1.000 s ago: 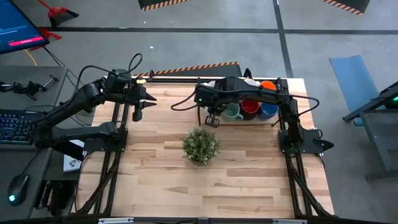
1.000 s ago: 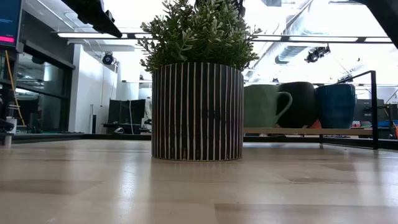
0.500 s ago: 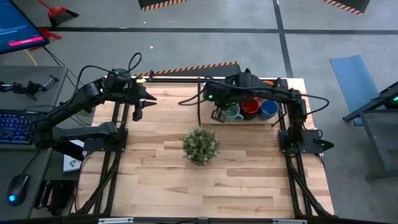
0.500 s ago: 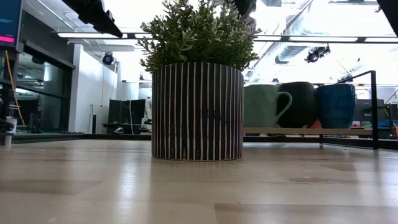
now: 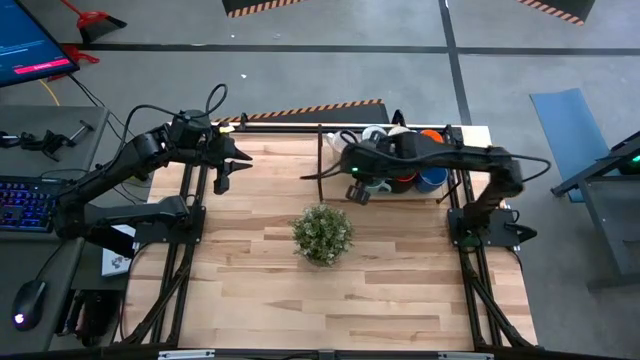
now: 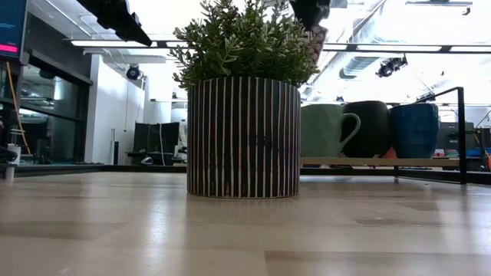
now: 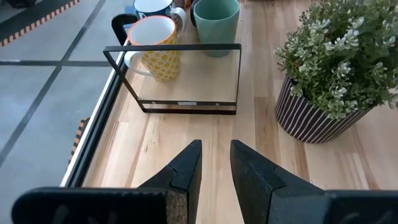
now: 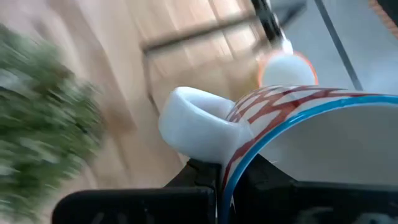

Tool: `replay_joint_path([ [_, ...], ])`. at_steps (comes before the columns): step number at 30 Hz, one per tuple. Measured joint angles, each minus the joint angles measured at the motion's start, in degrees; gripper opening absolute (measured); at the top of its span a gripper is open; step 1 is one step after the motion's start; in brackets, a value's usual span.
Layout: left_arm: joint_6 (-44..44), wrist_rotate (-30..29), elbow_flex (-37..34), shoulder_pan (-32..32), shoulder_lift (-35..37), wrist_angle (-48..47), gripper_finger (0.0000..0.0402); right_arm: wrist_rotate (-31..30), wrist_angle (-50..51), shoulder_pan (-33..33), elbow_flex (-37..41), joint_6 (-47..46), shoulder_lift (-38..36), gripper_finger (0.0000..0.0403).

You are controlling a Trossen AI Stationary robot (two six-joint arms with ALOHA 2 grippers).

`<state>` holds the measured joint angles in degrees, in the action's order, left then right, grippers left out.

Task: Place coffee mugs
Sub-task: Put the red patterned mug on the shelf

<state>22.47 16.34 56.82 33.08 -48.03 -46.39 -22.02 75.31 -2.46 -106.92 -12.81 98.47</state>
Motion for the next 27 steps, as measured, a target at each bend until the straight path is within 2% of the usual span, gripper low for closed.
replay_joint_path([
  [3, -1.1, 0.0, 0.0, 0.0, 0.0, 0.0, 0.0076, 1.4, -9.0, -0.1, 5.9, 0.3, -5.1, 0.0000],
  [5, -1.4, 0.0, 0.0, 0.0, 0.0, 0.1, 0.0076, 2.1, -11.4, -0.7, 9.1, 0.9, -7.9, 0.0000],
  [11, -2.0, 0.0, 0.0, 0.0, -0.1, 0.8, 0.0076, 12.7, -15.5, -2.7, 16.4, 2.2, -8.7, 0.0000],
  [15, -3.8, -0.1, 0.0, 0.0, 0.0, 3.2, 0.0076, 14.4, -19.9, -3.3, 16.9, 4.4, -8.7, 0.0000],
  [27, -4.3, -0.1, 0.0, 0.0, -0.1, 4.3, 0.0076, 15.1, -20.8, -4.0, 17.0, 5.8, -8.8, 0.0000],
])
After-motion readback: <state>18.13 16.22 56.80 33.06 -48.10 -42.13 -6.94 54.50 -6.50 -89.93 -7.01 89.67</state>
